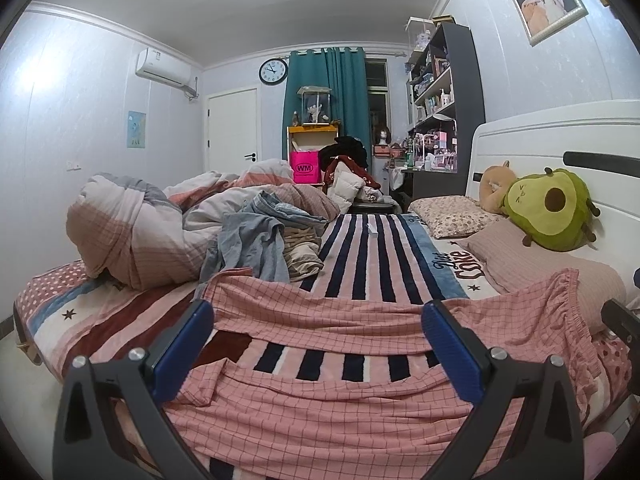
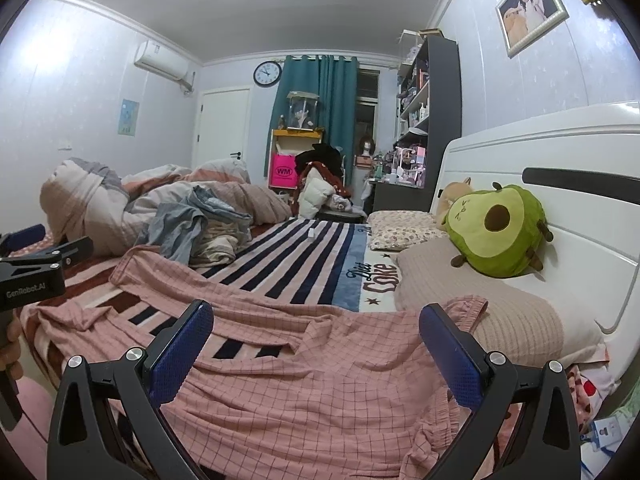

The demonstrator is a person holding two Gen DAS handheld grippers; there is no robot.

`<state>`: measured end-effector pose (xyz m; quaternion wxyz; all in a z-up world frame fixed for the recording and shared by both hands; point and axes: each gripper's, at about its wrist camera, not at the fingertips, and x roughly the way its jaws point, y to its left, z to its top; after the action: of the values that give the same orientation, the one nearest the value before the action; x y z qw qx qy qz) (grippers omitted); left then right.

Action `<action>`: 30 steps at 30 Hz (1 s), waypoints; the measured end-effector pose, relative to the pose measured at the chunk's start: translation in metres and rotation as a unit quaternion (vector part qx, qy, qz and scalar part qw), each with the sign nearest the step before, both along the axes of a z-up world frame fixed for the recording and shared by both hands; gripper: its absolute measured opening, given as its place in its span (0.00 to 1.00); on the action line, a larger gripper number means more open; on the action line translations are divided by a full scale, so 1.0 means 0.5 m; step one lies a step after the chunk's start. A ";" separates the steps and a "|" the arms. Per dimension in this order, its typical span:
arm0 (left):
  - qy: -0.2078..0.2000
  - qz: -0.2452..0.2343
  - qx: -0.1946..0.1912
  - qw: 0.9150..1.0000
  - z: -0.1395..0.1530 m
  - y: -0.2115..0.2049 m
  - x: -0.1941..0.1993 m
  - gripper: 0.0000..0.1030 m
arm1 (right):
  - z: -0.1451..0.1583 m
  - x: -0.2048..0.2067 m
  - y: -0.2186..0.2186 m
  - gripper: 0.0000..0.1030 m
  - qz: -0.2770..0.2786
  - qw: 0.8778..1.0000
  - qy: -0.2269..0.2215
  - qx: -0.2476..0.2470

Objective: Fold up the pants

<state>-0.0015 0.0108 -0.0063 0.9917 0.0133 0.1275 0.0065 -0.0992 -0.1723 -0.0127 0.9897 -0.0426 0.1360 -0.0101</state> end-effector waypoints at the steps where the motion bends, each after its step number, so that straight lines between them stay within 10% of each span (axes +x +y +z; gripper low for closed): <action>1: 0.000 0.000 0.000 1.000 0.001 -0.001 0.000 0.99 | 0.000 0.002 0.000 0.99 0.000 1.000 0.000 0.000; 30: 0.000 0.000 -0.003 1.000 0.000 0.005 -0.001 0.99 | 0.001 -0.009 0.006 1.00 0.001 1.000 0.001 0.002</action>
<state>-0.0019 0.0134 -0.0064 0.9918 0.0103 0.1274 0.0058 -0.1039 -0.1694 -0.0123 0.9897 -0.0410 0.1366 -0.0083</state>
